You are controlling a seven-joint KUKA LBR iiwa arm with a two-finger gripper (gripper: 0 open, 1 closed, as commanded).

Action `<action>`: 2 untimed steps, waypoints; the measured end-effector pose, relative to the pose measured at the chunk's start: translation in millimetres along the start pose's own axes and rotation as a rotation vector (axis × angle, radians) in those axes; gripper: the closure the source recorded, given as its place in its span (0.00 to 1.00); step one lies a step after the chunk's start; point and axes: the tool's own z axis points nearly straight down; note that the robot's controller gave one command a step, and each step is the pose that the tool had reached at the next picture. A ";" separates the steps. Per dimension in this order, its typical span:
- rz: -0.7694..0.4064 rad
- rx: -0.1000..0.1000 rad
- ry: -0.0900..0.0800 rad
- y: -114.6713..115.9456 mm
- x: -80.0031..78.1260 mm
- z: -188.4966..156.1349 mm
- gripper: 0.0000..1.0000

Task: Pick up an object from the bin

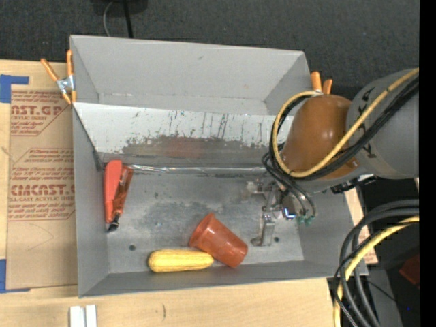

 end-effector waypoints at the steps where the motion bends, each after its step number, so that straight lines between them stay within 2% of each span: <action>1: 0.000 0.001 -0.008 0.0 -1.9 -4.2 0.00; 2: -0.010 0.001 -0.011 34.5 -6.5 32.1 0.00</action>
Offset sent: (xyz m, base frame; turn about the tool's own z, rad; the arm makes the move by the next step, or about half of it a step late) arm 0.0054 0.0598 -0.0585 -0.0231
